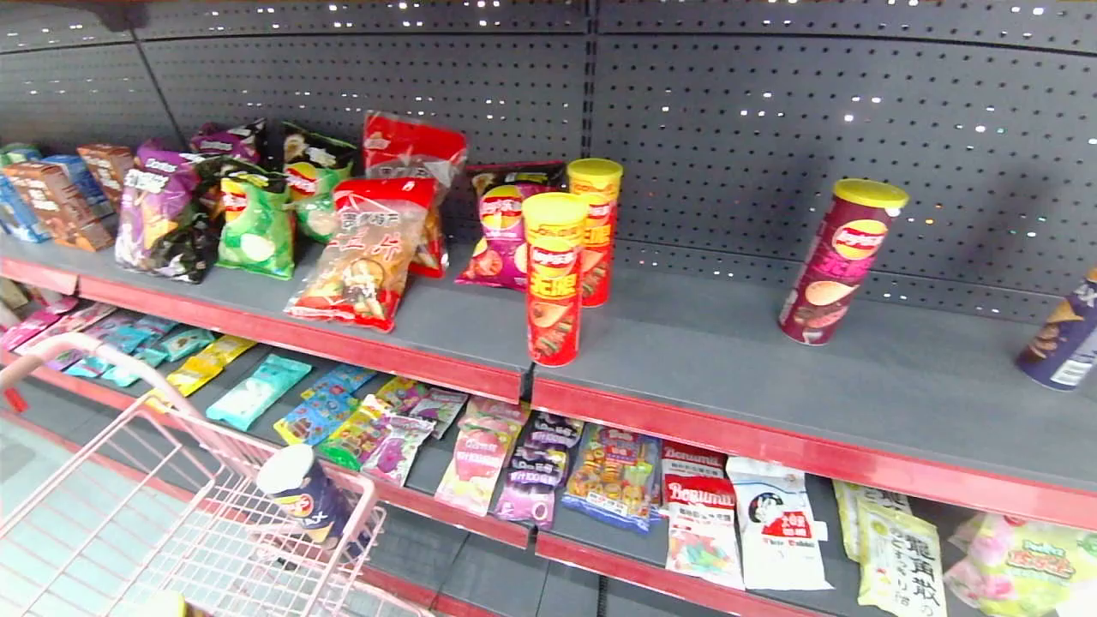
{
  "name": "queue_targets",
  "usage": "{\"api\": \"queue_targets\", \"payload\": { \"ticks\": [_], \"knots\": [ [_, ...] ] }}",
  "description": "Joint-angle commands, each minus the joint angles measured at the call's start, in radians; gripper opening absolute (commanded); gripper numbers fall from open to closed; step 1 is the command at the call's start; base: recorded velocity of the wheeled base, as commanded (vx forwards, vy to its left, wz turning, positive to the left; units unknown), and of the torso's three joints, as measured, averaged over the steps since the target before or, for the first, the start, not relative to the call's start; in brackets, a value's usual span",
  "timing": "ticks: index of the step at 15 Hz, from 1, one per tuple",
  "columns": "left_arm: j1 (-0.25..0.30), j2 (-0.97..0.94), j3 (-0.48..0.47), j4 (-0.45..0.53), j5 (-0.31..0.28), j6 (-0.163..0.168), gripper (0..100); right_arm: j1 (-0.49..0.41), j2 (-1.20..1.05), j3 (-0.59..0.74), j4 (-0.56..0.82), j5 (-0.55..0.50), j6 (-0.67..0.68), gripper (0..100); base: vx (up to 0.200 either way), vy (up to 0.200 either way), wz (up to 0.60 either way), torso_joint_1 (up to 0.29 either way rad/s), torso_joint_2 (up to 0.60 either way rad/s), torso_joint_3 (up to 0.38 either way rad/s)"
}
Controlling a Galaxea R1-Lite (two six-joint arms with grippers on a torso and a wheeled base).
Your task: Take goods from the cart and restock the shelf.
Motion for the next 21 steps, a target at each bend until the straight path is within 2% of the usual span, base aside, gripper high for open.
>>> {"api": "queue_targets", "payload": {
  "ticks": [1, 7, 12, 21],
  "knots": [
    [0.0, 0.001, 0.0, 0.0, 0.0, -0.001, 100, 0.001, 0.001, 0.0, 0.0, 0.0, 0.0, 100, 0.0, 0.0, 0.6, -0.002, 0.01, 0.002],
    [0.0, 0.001, 0.0, 0.0, 0.0, -0.001, 100, 0.001, 0.001, 0.0, -0.001, 0.0, -0.003, 100, 0.0, 0.0, 0.6, 0.003, 0.0, 0.003],
    [0.0, 0.001, 0.0, 0.0, 0.0, -0.001, 100, 0.001, 0.001, 0.0, 0.0, -0.001, 0.0, 100, 0.0, 0.0, 0.0, 0.0, 0.0, 0.0],
    [0.0, 0.001, 0.0, 0.0, -0.004, 0.001, 100, 0.0, 0.001, 0.0, 0.0, -0.001, 0.002, 100, 0.0, 0.0, 0.0, -0.136, 0.34, 0.199]
  ]
}}
